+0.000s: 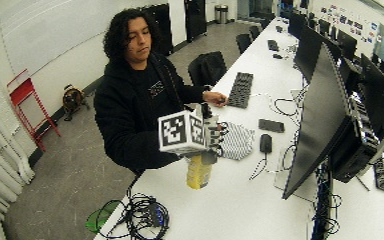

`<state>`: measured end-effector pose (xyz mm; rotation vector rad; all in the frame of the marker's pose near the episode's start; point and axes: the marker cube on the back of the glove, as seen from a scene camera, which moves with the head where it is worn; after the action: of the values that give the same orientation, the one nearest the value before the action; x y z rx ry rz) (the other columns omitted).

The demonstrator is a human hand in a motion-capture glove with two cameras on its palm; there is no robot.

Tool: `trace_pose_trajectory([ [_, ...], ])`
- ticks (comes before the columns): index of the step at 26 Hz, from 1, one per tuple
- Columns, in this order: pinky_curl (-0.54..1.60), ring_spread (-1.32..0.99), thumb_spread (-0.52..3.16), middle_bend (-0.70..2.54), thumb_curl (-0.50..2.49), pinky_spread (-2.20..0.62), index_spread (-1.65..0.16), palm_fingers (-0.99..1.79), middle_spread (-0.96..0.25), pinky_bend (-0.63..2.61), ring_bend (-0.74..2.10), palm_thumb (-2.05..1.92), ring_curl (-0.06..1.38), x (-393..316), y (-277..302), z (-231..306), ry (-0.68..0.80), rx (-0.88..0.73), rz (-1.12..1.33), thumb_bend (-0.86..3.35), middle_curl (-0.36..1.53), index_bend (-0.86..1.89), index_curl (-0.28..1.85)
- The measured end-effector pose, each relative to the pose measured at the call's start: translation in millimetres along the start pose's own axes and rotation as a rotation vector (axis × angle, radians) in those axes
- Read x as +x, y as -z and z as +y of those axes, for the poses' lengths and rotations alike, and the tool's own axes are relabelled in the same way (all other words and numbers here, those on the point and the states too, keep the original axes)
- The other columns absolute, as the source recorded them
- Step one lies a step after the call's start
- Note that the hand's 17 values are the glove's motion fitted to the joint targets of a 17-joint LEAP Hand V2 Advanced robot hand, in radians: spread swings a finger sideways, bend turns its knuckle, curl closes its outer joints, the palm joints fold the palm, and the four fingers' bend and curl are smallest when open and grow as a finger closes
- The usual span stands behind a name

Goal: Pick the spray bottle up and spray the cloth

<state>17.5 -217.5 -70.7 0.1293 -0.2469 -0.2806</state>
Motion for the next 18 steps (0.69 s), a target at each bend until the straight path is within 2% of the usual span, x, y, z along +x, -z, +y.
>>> trace_pose_trajectory([
  [8, 0.39, -0.23, 0.11, 0.57, 0.74, -0.31, -0.33, 1.34, -0.19, 0.43, 0.63, 1.02, 0.46, -53, -45, -35, 0.144, -0.243, 0.482, -0.03, 0.53, 0.19, 0.5],
  [18, 0.39, -0.23, 0.11, 0.57, 0.76, -0.31, -0.33, 1.33, -0.19, 0.43, 0.63, 1.01, 0.46, -96, -132, -51, 0.308, -0.472, 0.749, -0.03, 0.53, 0.19, 0.52],
])
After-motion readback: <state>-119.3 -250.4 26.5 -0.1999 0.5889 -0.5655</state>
